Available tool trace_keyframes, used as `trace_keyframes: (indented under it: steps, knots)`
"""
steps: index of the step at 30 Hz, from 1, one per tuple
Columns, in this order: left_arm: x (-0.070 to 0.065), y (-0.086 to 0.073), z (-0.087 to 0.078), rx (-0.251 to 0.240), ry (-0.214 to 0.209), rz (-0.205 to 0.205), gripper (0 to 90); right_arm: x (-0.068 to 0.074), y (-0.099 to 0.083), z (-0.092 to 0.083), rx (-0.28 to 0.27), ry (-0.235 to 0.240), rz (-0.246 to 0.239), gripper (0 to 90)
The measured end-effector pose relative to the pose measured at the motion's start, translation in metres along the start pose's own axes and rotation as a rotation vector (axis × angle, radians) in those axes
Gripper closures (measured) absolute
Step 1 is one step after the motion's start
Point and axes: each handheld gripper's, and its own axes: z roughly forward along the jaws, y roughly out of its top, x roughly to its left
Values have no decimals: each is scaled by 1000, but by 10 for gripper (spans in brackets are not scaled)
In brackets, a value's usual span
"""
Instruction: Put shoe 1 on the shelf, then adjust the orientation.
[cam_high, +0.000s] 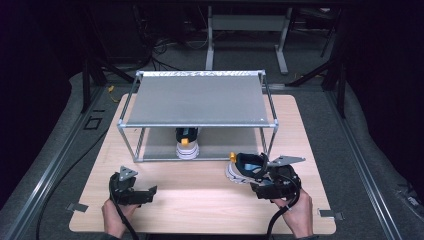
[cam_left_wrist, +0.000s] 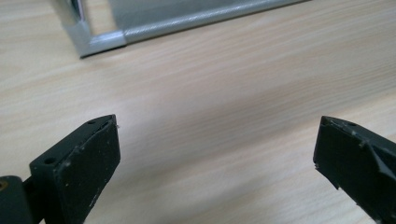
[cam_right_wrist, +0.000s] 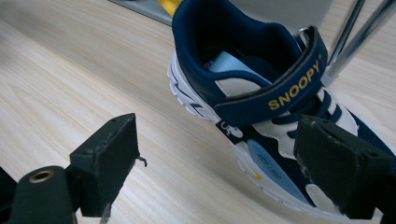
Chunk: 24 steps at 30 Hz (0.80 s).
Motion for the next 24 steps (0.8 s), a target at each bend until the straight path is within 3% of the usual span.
trace_keyframes:
  steps: [10,20,24]
  knots:
    - [8,-9,-10,13,24,-8,0,7,15,4,6,10,-23,135]
    - [7,-15,-17,8,22,-11,0,16,35,12,16,23,-55,138]
    - [5,-18,-17,10,15,-17,0,21,48,23,29,38,-62,166]
